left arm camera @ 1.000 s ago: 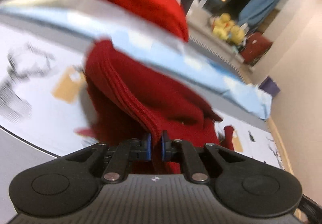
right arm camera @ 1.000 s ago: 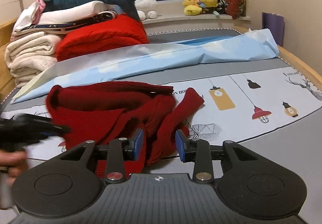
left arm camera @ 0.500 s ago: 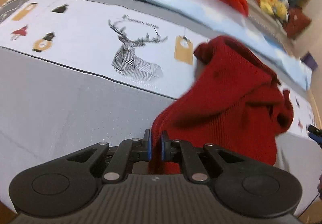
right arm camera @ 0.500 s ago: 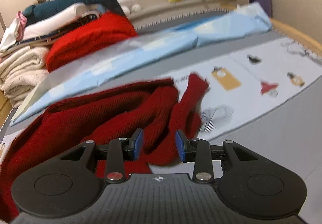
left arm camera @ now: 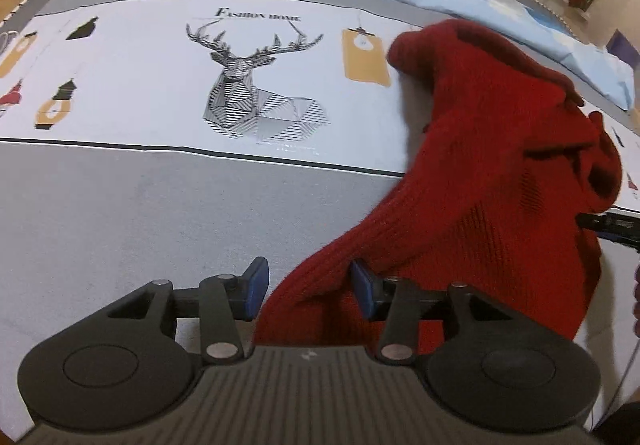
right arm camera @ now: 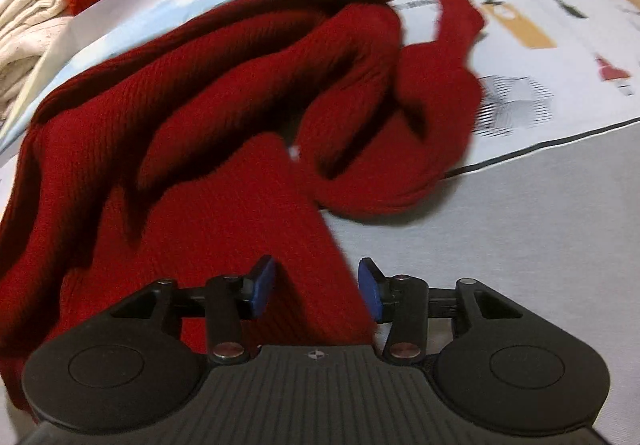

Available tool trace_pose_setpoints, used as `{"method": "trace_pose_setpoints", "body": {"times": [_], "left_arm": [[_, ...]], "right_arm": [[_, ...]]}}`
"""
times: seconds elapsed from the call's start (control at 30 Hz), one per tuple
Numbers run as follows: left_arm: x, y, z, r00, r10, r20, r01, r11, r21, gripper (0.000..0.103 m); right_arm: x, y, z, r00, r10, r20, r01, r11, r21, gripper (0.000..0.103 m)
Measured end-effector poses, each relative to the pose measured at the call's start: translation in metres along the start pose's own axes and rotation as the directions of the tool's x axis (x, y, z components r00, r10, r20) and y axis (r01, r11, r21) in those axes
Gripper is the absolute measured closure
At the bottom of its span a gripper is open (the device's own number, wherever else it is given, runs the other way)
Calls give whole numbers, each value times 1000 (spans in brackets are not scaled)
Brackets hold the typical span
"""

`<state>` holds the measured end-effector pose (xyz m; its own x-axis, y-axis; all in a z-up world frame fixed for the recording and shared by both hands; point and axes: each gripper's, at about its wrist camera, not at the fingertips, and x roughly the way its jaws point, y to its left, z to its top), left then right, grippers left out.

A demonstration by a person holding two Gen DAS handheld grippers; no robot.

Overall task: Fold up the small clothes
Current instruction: 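Grasp the red sweater with the left gripper while the right gripper grasps another part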

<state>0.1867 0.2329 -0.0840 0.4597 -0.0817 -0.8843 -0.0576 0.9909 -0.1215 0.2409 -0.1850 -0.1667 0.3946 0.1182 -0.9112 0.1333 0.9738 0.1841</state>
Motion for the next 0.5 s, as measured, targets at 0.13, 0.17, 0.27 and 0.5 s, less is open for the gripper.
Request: {"method": "trace_pose_setpoints", "body": {"times": [0.13, 0.17, 0.27, 0.5], "left_arm": [[6, -9, 2, 1000, 11, 9, -11, 999, 32, 55], [7, -12, 2, 1000, 12, 14, -13, 999, 41, 67], [5, -17, 5, 999, 19, 43, -20, 999, 44, 92], [-45, -29, 5, 973, -202, 113, 204, 979, -9, 95]], "right_arm": [[0, 12, -2, 999, -25, 42, 29, 995, -99, 84], [-5, 10, -1, 999, -8, 51, 13, 995, -96, 88], [-33, -1, 7, 993, 50, 109, -41, 996, -78, 91], [-182, -40, 9, 963, 42, 266, -37, 999, -24, 92]]}}
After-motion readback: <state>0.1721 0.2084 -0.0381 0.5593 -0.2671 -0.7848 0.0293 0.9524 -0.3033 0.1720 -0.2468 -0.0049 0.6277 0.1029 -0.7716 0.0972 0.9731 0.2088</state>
